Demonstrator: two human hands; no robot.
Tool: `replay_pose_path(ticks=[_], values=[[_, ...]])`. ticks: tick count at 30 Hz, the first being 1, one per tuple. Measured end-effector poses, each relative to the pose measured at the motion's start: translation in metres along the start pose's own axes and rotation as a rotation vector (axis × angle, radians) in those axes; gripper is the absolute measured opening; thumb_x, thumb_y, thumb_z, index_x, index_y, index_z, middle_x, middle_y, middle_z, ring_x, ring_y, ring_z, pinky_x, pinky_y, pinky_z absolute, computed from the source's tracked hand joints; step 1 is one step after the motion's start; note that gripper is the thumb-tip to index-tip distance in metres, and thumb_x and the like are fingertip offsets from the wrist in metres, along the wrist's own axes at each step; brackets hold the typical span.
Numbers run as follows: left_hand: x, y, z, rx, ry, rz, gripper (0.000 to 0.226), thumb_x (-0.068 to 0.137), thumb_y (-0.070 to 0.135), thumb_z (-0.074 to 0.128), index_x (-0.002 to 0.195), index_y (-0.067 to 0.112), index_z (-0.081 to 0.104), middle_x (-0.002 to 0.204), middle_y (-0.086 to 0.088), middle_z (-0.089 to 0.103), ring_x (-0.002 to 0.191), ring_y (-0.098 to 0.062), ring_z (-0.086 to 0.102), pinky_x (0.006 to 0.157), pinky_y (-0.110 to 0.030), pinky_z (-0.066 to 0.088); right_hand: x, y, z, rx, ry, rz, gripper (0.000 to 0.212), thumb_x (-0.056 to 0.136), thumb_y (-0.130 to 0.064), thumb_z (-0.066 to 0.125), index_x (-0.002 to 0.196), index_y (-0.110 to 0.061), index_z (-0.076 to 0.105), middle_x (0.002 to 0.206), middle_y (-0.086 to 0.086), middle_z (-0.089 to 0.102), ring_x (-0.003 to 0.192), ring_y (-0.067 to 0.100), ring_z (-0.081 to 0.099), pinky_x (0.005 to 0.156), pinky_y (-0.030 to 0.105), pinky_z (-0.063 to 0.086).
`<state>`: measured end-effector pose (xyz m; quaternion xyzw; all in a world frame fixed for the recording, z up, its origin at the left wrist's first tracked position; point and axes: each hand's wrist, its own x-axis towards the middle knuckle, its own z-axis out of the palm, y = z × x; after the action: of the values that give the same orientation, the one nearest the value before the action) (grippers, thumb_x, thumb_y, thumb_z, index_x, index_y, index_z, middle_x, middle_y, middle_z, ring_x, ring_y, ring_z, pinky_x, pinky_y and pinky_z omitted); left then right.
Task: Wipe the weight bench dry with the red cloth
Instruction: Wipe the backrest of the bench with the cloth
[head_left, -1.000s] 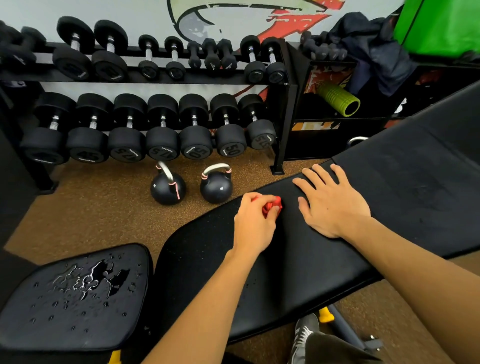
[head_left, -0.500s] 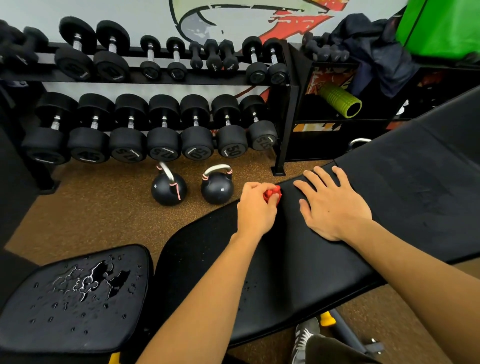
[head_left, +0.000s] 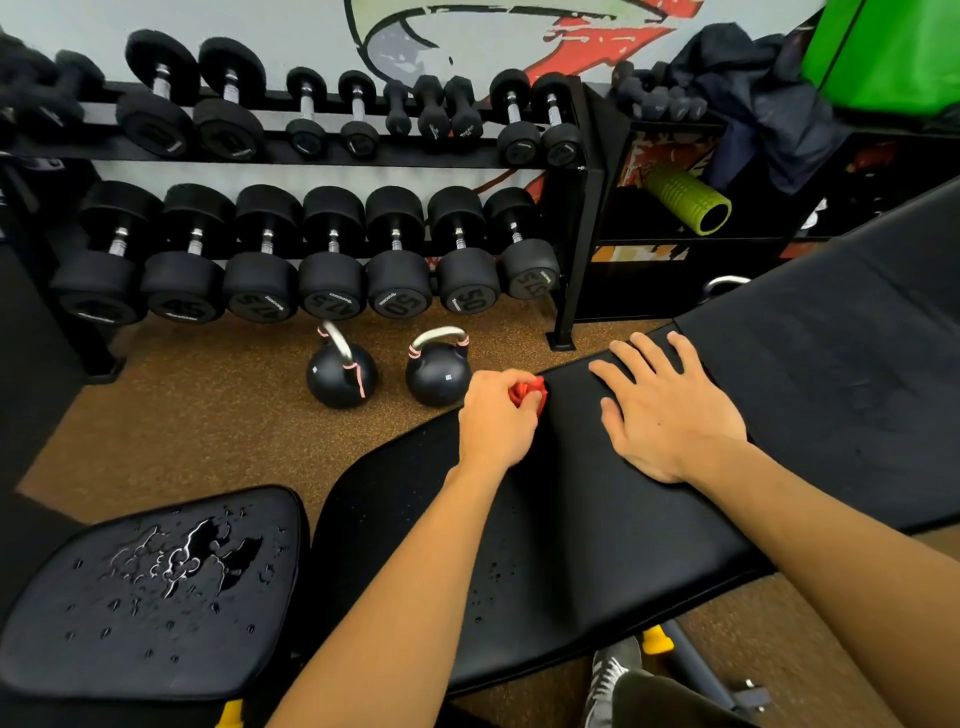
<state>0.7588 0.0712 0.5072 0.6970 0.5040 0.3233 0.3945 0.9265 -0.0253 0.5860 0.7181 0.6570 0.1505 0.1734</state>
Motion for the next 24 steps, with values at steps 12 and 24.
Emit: replay_pose_path(ticks=[12, 24], values=[[0.004, -0.013, -0.005, -0.034, 0.053, -0.094, 0.011, 0.093, 0.030, 0.071, 0.100, 0.036, 0.077, 0.106, 0.003, 0.067, 0.090, -0.012, 0.067, 0.079, -0.026, 0.050, -0.001, -0.001, 0.000, 0.014, 0.007, 0.000, 0.074, 0.096, -0.048, 0.006, 0.157, -0.022, 0.039, 0.164, 0.010, 0.037, 0.155, 0.031, 0.026, 0.126, 0.057, 0.013], [0.006, -0.032, -0.011, 0.002, 0.081, -0.136, 0.011, 0.094, 0.030, 0.070, 0.103, 0.031, 0.077, 0.109, 0.001, 0.066, 0.085, -0.007, 0.059, 0.072, -0.021, 0.041, 0.001, -0.002, 0.001, 0.009, 0.021, -0.004, 0.067, 0.099, -0.046, 0.015, 0.155, -0.021, 0.043, 0.162, 0.010, 0.041, 0.153, 0.032, 0.030, 0.124, 0.057, 0.013]])
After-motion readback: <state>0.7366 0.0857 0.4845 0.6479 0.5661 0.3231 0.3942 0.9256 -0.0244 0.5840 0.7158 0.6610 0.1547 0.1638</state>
